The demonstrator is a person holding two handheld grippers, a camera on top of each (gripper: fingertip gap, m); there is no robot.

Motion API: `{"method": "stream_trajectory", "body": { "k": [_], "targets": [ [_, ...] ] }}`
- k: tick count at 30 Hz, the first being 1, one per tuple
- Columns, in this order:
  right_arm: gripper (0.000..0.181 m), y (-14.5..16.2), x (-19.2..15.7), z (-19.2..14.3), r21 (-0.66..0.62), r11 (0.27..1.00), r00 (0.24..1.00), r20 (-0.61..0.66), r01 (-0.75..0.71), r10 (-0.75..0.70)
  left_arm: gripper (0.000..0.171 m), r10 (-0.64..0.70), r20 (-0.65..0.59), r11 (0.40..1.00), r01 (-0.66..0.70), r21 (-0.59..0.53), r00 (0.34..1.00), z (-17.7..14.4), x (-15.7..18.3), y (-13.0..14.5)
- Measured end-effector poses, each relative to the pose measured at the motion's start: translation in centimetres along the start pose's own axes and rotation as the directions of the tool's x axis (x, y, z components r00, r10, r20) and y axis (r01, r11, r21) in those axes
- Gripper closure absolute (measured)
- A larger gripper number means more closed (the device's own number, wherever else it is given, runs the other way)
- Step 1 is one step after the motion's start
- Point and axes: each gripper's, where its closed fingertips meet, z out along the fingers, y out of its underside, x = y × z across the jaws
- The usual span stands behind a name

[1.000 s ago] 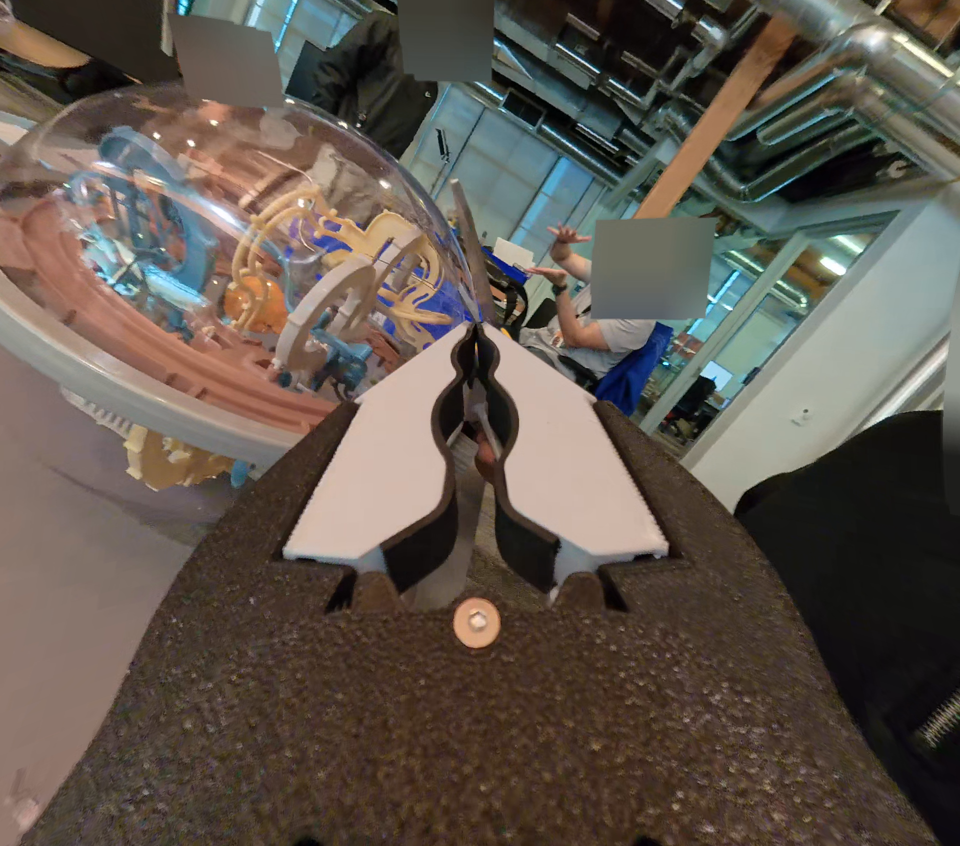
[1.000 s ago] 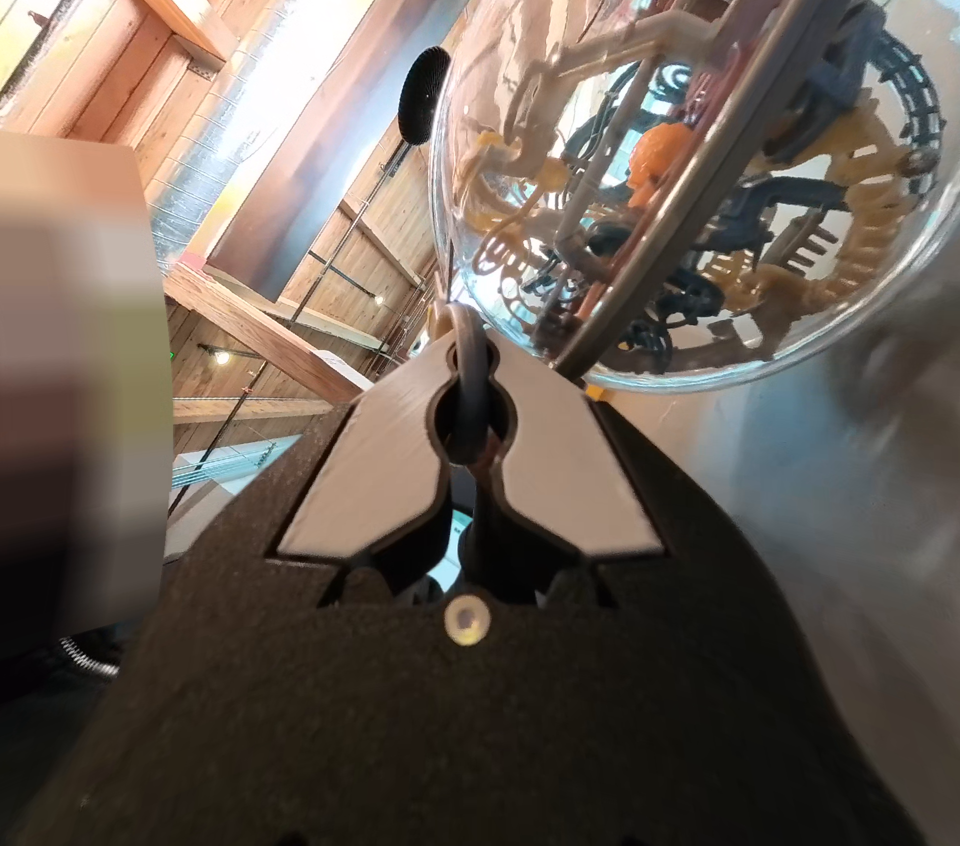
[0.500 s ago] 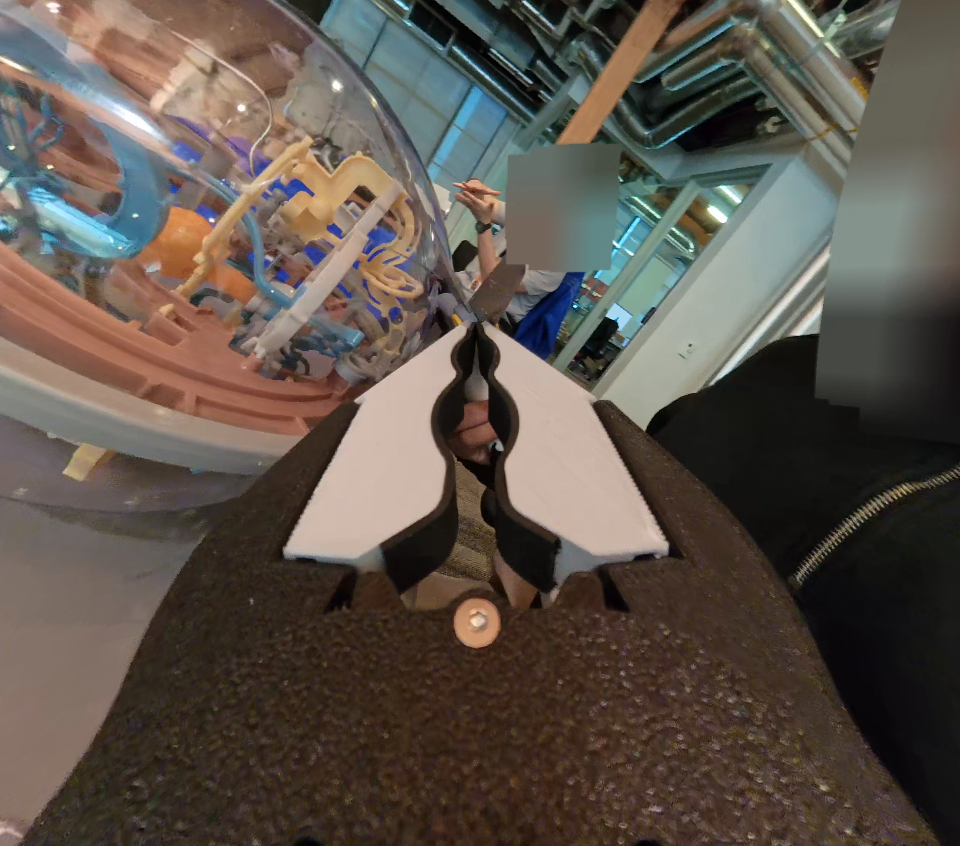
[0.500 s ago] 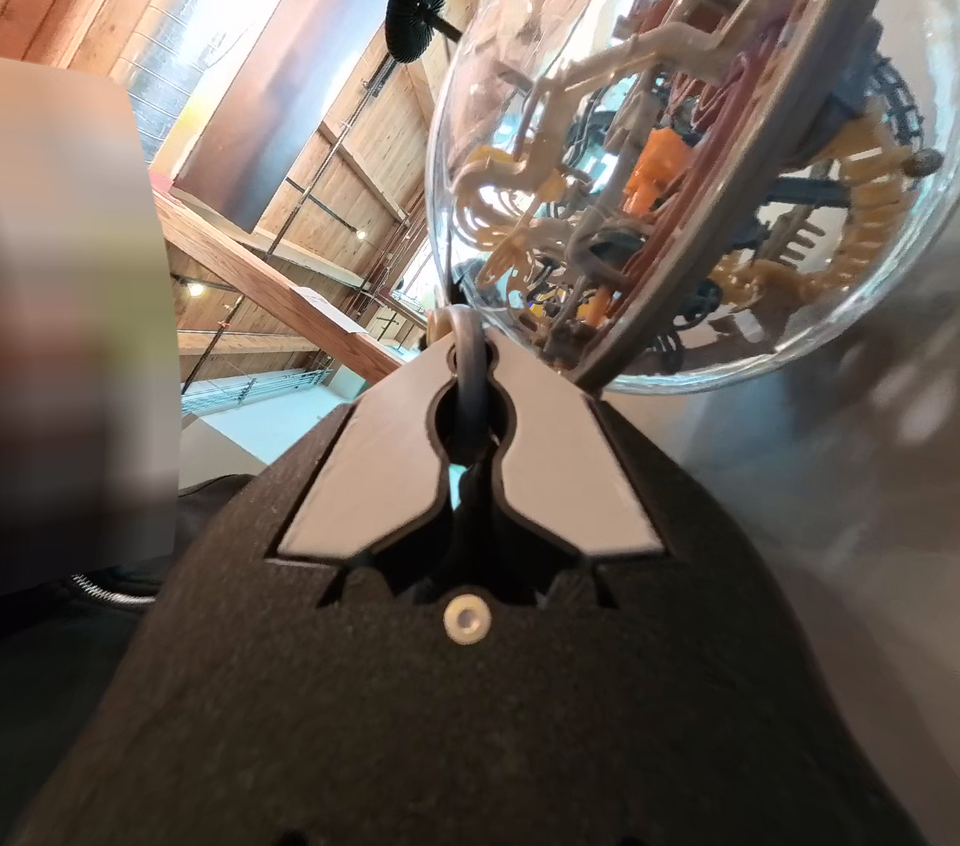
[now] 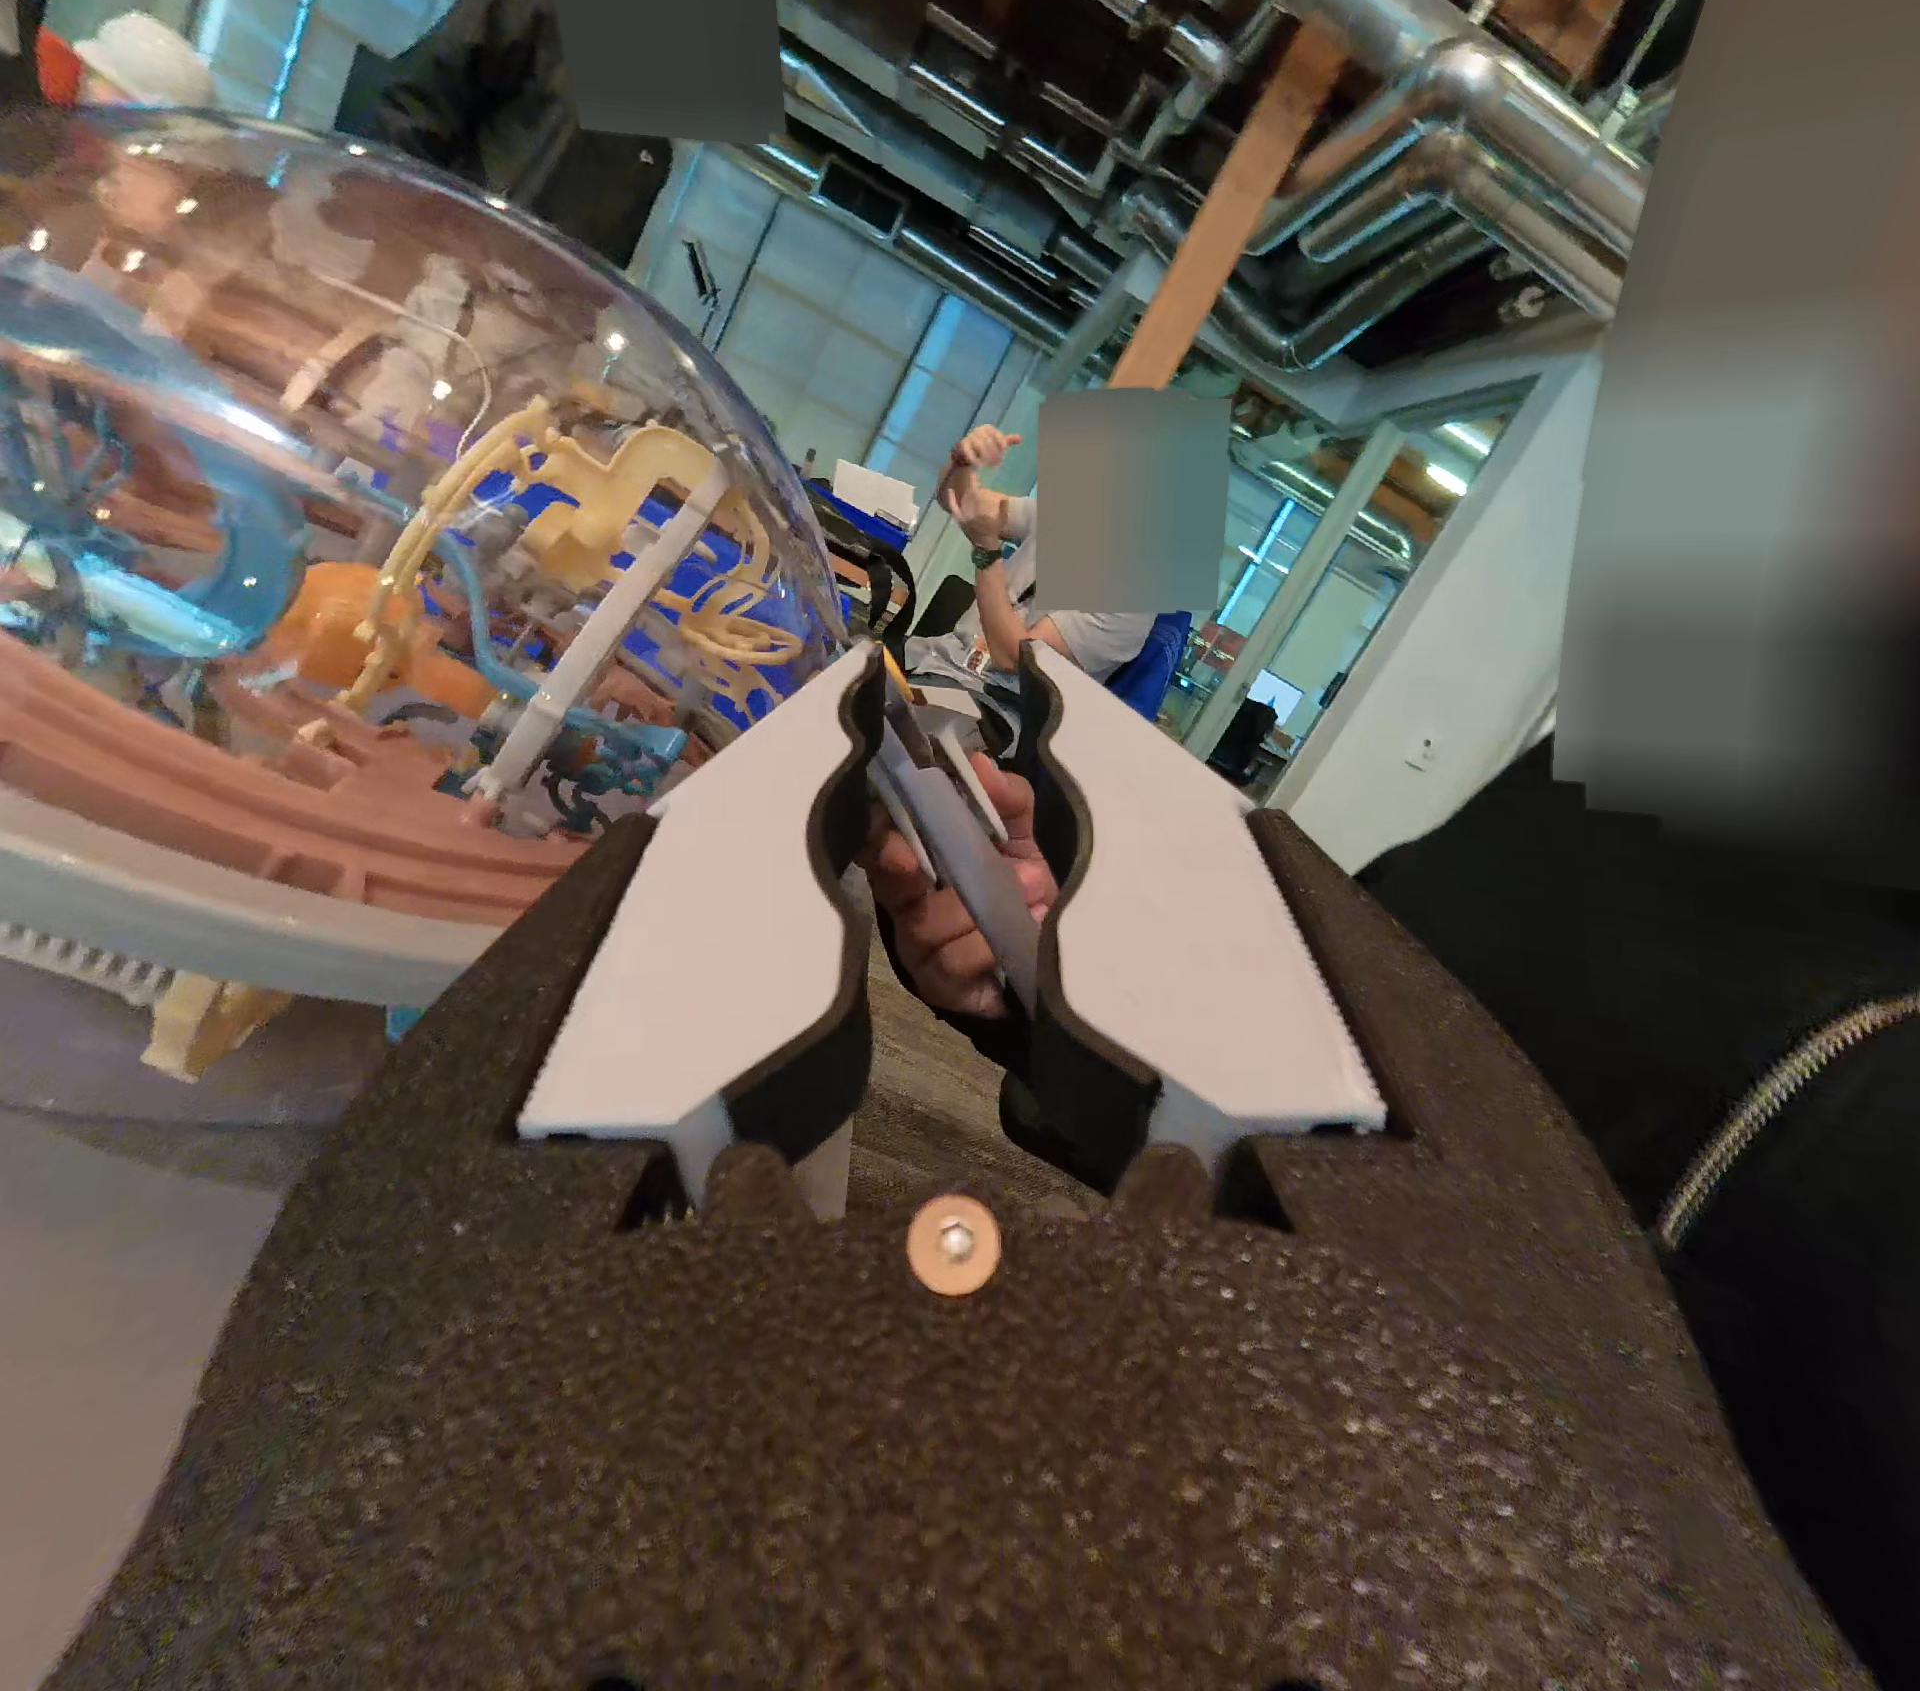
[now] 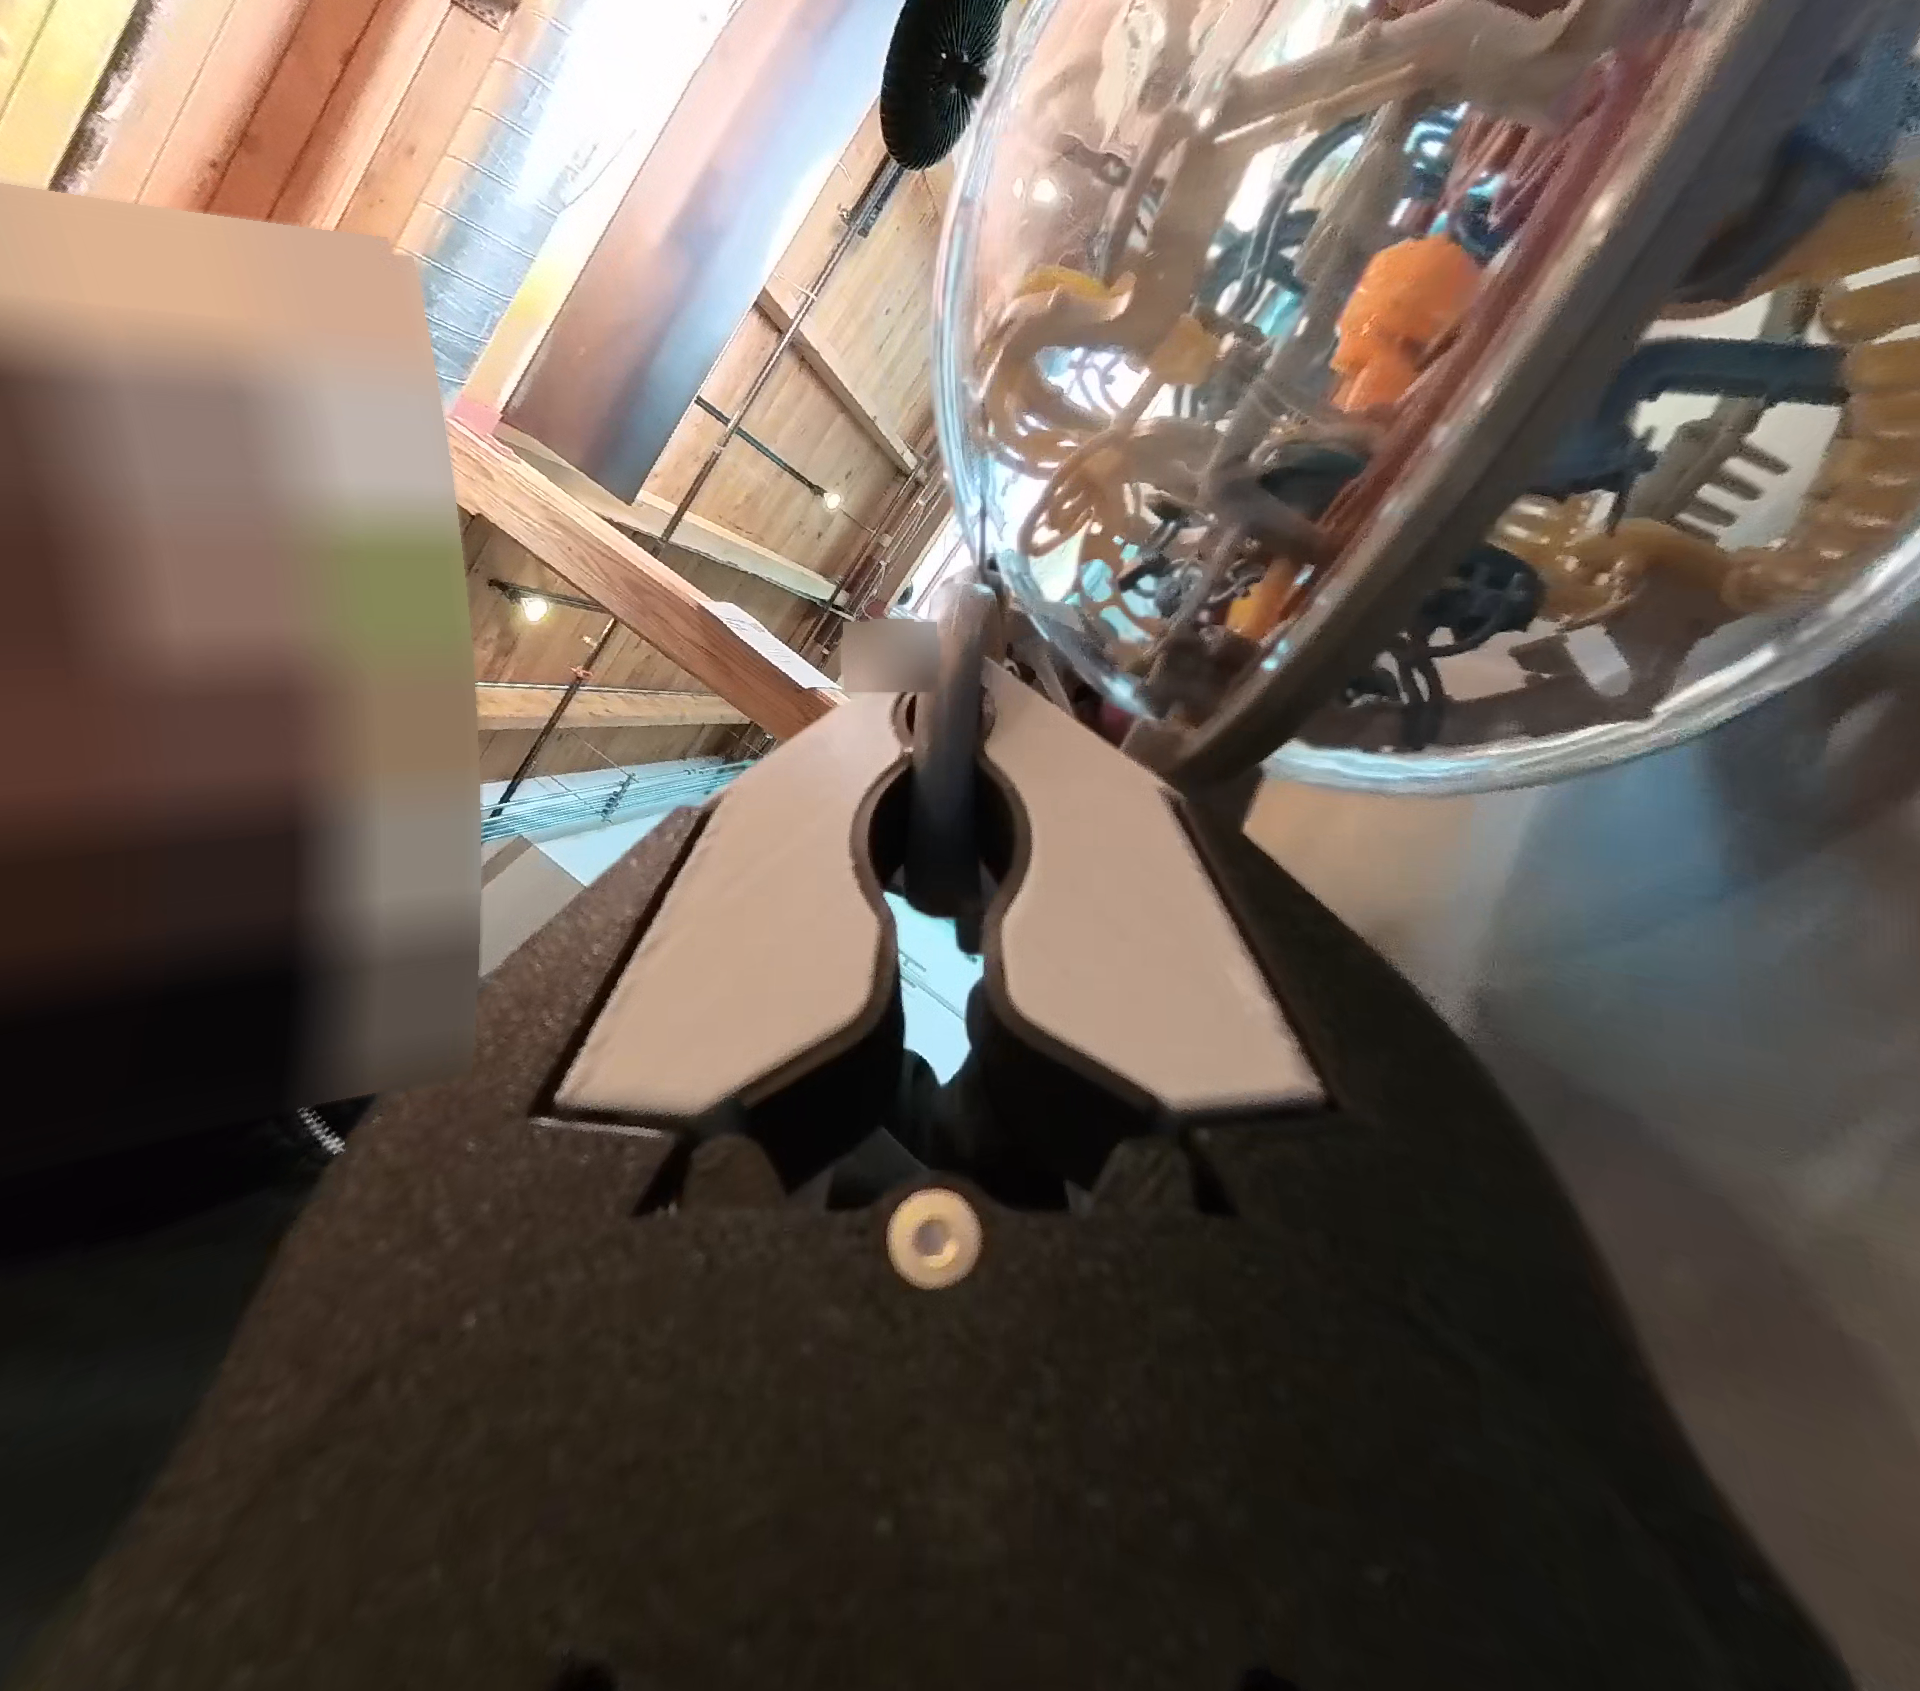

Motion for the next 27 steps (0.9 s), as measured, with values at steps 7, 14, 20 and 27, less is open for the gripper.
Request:
{"method": "stream_trajectory", "body": {
  "k": [7, 14, 20, 27],
  "targets": [
    [0.181, -0.5, -0.1, -0.4, 0.016, 1.0, 1.0, -0.003, 0.021, -0.021, 0.15, 0.007, 0.153, 0.997, 0.004, -0.071, 0.988, 0.2, -1.8, 1.2],
    [0.181, -1.1, 0.4, -1.0, 0.047, 0.999, 1.0, -0.012, 0.005, -0.005, 0.15, 0.05, 0.217, 0.993, -0.027, -0.111, 0.975, 0.1, -2.6, 1.7],
    [0.181, -1.3, 0.4, -1.4, 0.071, 0.996, 0.998, 0.036, -0.046, 0.044, 0.148, -0.021, 0.231, 0.995, 0.043, -0.089, 0.973, -0.1, -3.2, 2.2],
    [0.181, -0.4, 0.1, -0.8, 0.026, 0.999, 0.998, 0.056, -0.033, 0.032, 0.147, -0.047, 0.205, 0.995, 0.063, -0.073, 0.978, 2.1, -3.0, 2.2]
  ]
}}
